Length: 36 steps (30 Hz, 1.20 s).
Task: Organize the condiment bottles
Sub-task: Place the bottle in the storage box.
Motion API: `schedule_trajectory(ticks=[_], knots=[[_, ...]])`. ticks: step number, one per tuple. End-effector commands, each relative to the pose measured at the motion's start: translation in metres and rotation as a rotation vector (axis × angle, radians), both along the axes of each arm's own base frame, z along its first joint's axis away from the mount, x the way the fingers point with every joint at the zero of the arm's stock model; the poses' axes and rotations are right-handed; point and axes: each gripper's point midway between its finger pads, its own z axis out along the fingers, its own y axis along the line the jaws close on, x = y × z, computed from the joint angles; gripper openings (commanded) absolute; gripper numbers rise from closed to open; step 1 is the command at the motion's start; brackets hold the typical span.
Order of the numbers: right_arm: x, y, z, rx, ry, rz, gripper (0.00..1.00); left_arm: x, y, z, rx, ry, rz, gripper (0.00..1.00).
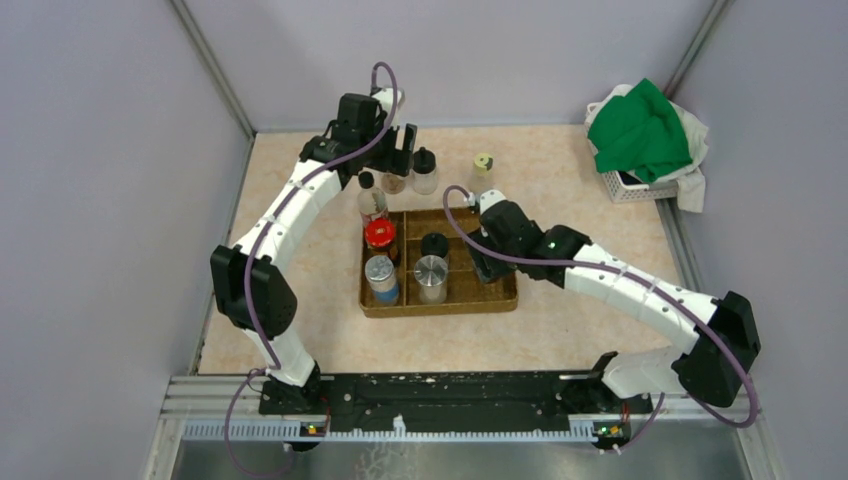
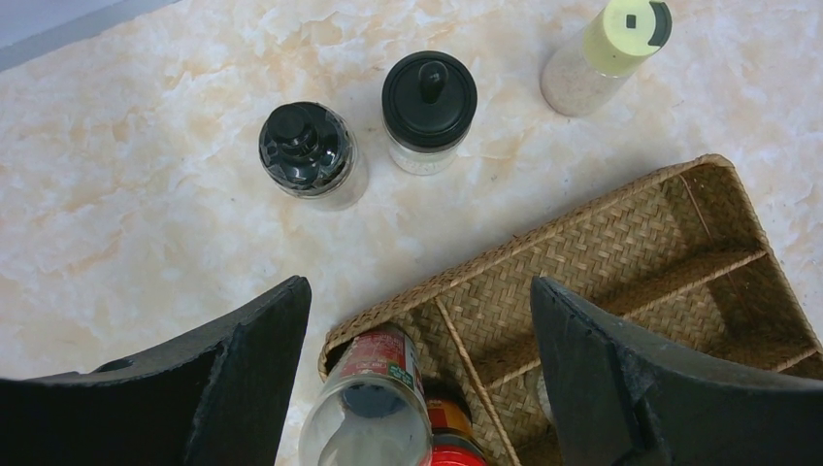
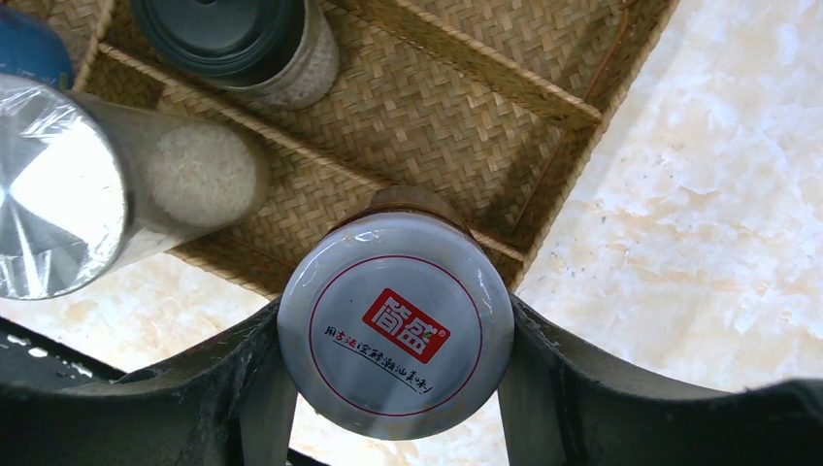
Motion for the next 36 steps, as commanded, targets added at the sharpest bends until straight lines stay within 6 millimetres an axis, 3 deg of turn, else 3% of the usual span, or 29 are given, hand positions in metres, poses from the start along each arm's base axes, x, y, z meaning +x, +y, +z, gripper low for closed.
schedule_trajectory(ticks=[1,12,32,36], knots=[[0.011,0.025,0.034,0.110,-0.107,-0.015,0.23,-0.006,0.002,0.026,-0.025,-0.063,0.006,0.89],[-0.010,0.026,0.002,0.103,-0.054,-0.004,0.22,-0.005,0.002,0.024,-0.024,-0.061,0.007,0.89],[-0.009,0.027,-0.042,0.065,-0.028,-0.010,0.23,-0.006,0.003,0.023,-0.016,-0.060,0.007,0.89],[-0.008,0.027,-0.048,0.053,-0.022,-0.017,0.29,-0.006,0.002,0.022,-0.016,-0.057,0.006,0.90]])
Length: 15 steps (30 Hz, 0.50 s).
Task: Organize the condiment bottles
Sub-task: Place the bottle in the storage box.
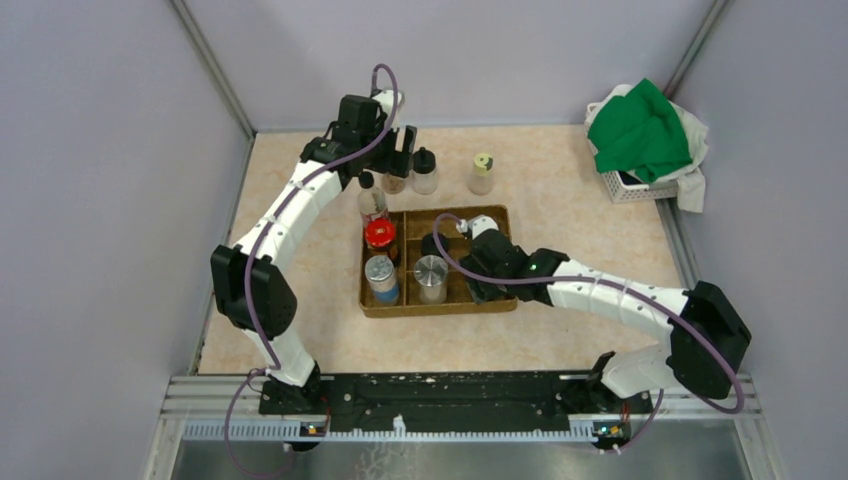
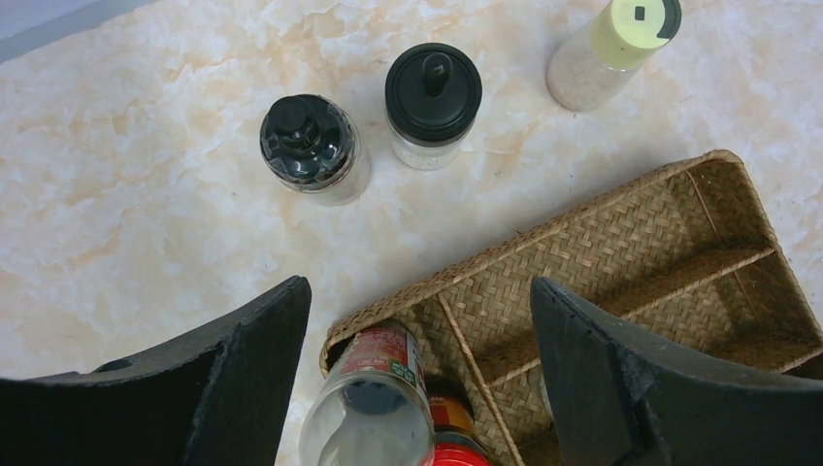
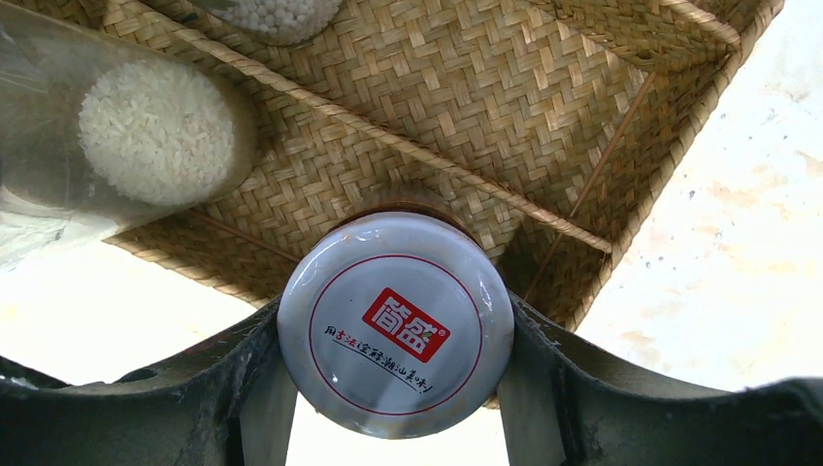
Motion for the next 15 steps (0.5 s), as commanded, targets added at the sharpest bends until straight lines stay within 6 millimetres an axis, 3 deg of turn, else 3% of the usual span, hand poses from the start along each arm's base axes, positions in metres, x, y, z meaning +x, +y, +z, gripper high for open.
schedule_trajectory(ticks=[1,5,15], knots=[[0.0141,0.0177,0.0135,0.072,-0.067,-0.019,0.31,-0.0048,0.0001,0.0265,-0.027,-0.065,-0.001,0.90],[0.0138,0.0174,0.0113,0.067,-0.061,-0.023,0.49,-0.0049,0.0009,0.0272,-0.026,-0.067,0.003,0.90],[0.0141,0.0162,0.0156,0.071,-0.070,-0.025,0.74,-0.0045,0.0011,0.0248,-0.023,-0.063,0.004,0.90]])
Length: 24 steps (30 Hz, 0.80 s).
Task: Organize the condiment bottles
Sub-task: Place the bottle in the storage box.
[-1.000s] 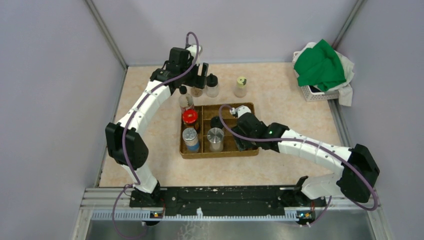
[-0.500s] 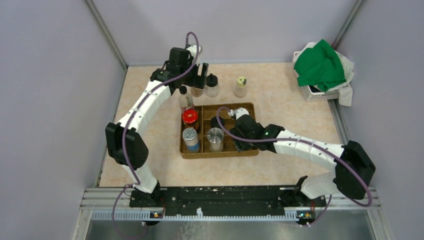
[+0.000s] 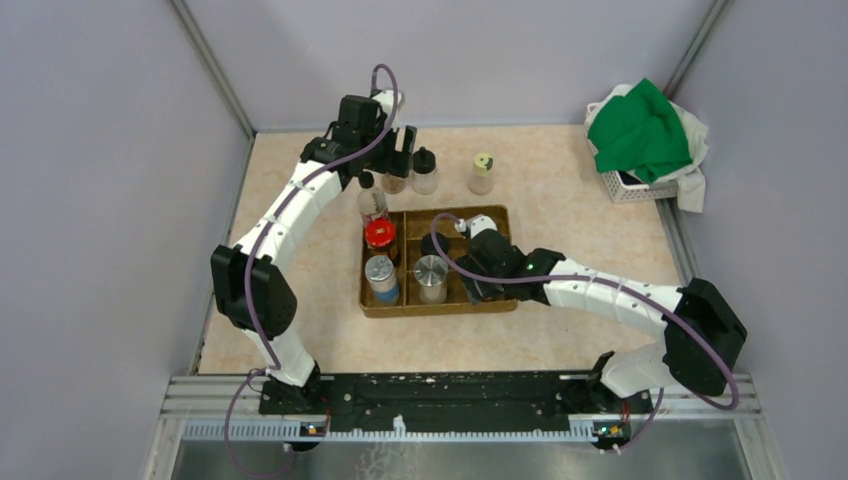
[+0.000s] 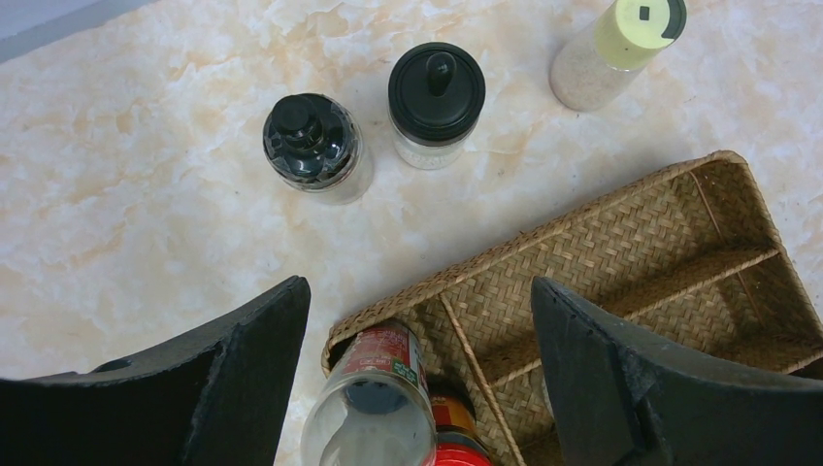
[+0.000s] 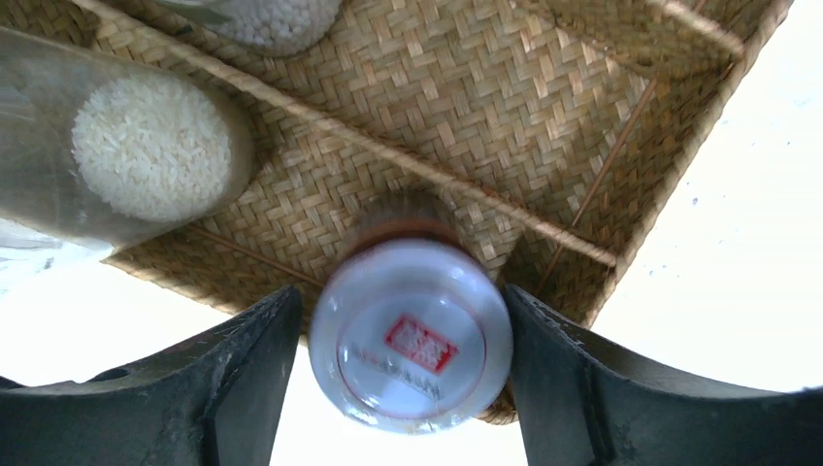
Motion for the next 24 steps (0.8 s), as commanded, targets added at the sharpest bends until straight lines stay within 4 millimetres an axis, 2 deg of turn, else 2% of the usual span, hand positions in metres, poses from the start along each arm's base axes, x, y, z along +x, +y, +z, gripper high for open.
schedule_trajectory(ticks=[1,4,14,20,24], knots=[[0.012,0.014,0.023,0.081,-0.078,-0.014,0.75,-0.005,0.000,0.025,-0.029,-0.062,-0.002,0.90],[0.012,0.014,0.024,0.083,-0.081,-0.016,0.82,-0.005,0.000,0.025,-0.029,-0.061,-0.002,0.90],[0.013,0.013,0.036,0.095,-0.101,-0.018,0.84,-0.005,-0.001,0.025,-0.031,-0.060,-0.002,0.90],[0.015,0.010,0.046,0.098,-0.123,-0.030,0.98,-0.005,0.000,0.024,-0.030,-0.058,-0.001,0.90],[0.017,0.009,0.053,0.099,-0.138,-0.037,0.99,-0.005,-0.001,0.023,-0.029,-0.056,-0.002,0.90]])
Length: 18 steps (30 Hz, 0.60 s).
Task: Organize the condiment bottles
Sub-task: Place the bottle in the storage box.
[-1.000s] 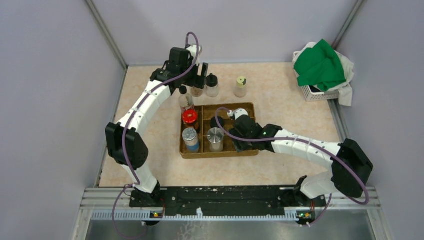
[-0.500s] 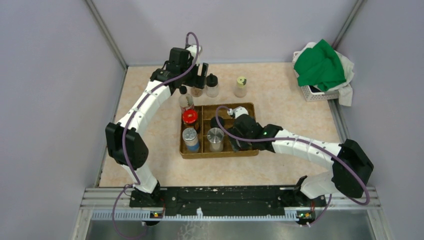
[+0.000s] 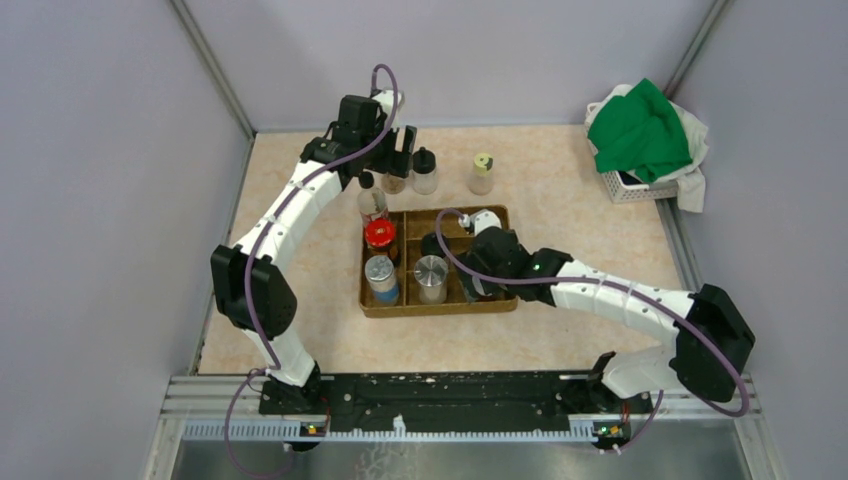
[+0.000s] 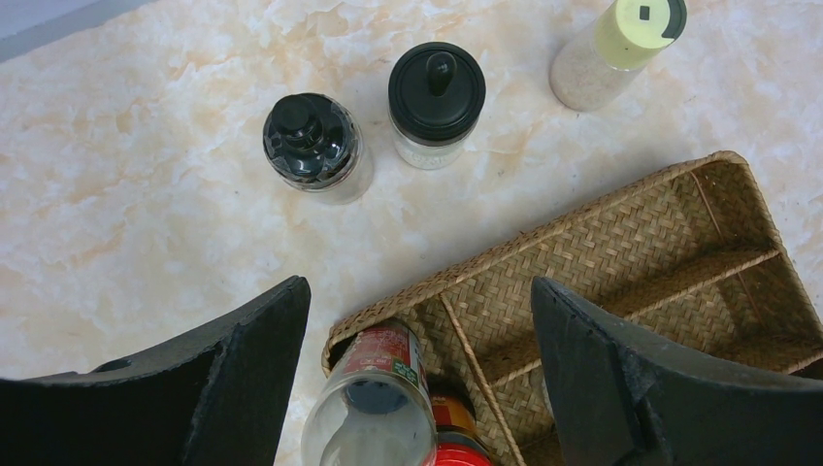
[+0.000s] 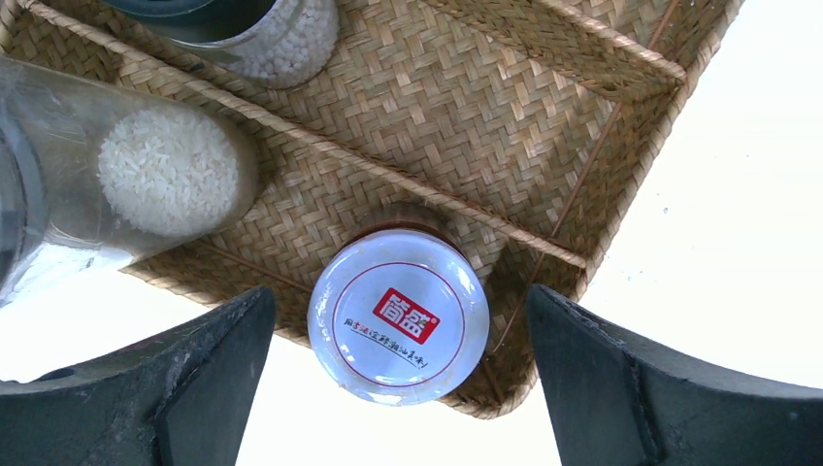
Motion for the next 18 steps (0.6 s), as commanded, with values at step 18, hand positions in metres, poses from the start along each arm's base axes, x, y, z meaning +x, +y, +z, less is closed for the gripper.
schedule_trajectory(ticks=[18], knots=[[0.047,-0.003,0.113,0.048,-0.263,-0.076,0.99,0.000,-0.003,0.015,-0.025,-0.047,-0.002,0.90]])
